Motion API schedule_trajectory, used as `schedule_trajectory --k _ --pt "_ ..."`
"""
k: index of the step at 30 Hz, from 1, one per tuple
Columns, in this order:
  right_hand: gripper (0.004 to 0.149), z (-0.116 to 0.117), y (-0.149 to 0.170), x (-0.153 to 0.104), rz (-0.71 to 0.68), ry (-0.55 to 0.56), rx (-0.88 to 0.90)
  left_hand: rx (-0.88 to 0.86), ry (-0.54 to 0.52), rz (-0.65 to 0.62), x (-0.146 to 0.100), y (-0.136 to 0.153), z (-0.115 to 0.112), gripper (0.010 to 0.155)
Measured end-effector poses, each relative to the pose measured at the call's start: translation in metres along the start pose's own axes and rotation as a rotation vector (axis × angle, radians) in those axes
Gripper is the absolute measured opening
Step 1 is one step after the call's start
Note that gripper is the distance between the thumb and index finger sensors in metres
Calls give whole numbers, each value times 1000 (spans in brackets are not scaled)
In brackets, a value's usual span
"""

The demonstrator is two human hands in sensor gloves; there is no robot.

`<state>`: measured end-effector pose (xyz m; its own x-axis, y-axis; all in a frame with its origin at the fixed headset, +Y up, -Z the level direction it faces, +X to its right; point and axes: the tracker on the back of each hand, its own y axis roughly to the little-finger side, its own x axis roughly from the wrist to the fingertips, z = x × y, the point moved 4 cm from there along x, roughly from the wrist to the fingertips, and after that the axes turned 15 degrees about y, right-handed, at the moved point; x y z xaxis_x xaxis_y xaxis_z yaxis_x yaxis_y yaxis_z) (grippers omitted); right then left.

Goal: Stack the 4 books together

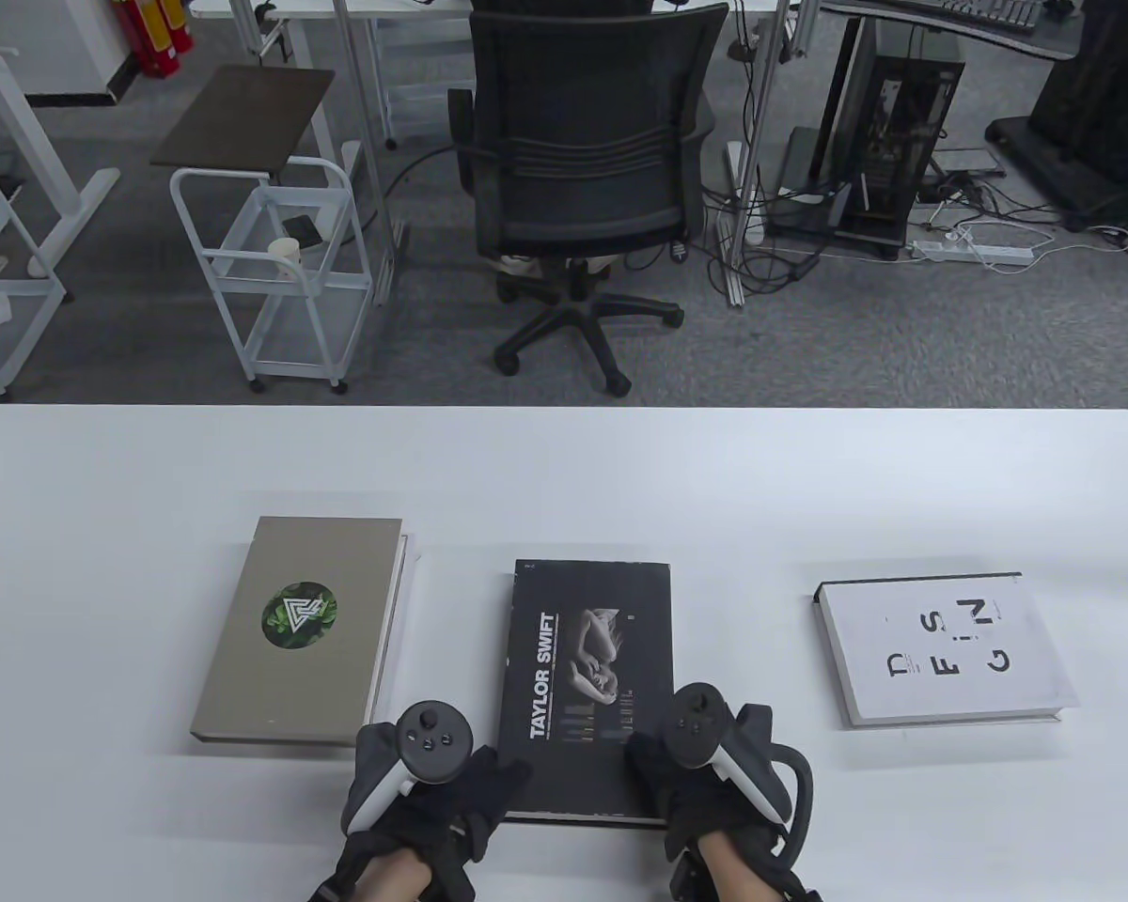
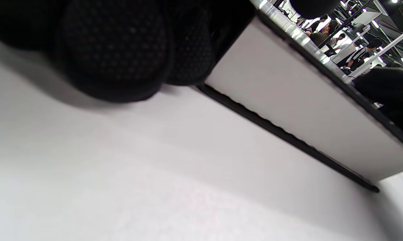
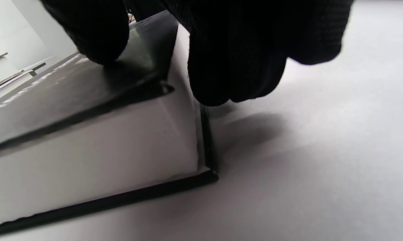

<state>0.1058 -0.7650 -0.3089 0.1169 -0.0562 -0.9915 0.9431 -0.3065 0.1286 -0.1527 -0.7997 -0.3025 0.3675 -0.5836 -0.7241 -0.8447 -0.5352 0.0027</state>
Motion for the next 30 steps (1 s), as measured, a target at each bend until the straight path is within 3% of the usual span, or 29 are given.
schedule_trajectory --k 10,18,30 --pt "79 2 8 1 35 0 175 18 -15 -33 1 -2 0 74" --pt "78 1 11 1 45 3 186 14 -53 -90 -7 -9 4 75" --pt "76 -1 13 2 54 -11 208 -255 7 -116 -5 -4 -3 84"
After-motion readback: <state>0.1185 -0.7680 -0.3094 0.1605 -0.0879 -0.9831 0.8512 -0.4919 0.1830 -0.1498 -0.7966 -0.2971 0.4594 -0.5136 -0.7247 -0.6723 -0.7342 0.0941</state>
